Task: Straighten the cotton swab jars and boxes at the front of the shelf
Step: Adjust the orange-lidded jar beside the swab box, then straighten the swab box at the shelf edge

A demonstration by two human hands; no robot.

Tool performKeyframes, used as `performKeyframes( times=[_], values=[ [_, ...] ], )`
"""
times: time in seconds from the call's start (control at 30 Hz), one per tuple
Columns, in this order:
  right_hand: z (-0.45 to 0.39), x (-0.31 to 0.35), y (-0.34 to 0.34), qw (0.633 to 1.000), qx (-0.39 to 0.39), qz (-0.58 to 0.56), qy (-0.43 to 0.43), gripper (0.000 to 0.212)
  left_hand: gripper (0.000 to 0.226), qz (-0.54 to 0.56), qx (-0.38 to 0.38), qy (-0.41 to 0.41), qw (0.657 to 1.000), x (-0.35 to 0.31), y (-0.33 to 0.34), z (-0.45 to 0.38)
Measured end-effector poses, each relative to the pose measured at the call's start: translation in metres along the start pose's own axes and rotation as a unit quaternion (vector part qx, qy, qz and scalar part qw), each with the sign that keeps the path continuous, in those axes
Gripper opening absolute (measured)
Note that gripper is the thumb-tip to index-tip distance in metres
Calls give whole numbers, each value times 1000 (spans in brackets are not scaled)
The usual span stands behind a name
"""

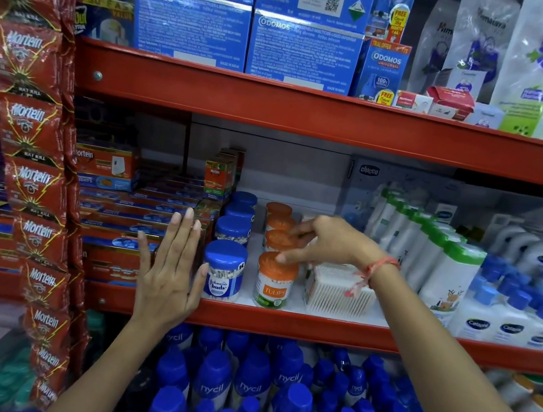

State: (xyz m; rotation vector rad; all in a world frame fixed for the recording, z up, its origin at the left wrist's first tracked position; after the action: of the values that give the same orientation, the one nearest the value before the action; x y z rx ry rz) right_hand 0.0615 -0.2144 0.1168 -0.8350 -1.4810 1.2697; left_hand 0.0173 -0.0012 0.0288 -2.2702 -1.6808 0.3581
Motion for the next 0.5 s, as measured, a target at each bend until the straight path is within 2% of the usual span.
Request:
performKeyframes(
  times=[0.1, 0.2, 0.3, 0.4, 0.5],
  values=[
    [20, -29, -20, 989, -146, -33, 6, 63, 50, 114, -13, 29, 993, -40, -14, -12],
    [28, -80, -27, 957, -269, -6, 105, 50, 31, 246, 27, 23, 969, -89, -10, -27],
    [36, -125, -15, 940, -239, 37, 239, 53, 27, 289, 119, -53, 948, -128, 10, -38],
    [34, -149, 9, 946, -155, 39, 280, 62, 45, 262, 248, -139, 922, -150, 47, -38],
    [28, -165, 34, 951, -69, -93, 286, 78, 55, 250, 320, -229, 885, -157, 71, -34]
  ],
)
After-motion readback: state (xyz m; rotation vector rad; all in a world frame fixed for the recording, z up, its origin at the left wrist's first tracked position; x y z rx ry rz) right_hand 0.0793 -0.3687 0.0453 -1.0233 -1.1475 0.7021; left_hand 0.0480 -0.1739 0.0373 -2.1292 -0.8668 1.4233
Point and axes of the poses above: each hand's wrist, its own z-axis away from the middle knuckle, its own y-axis out of the palm, x = y × z, the point moved 8 cm from there along -z, towards the middle knuckle, and after that the axes turned 3 degrees about x, right-handed, at the moved point
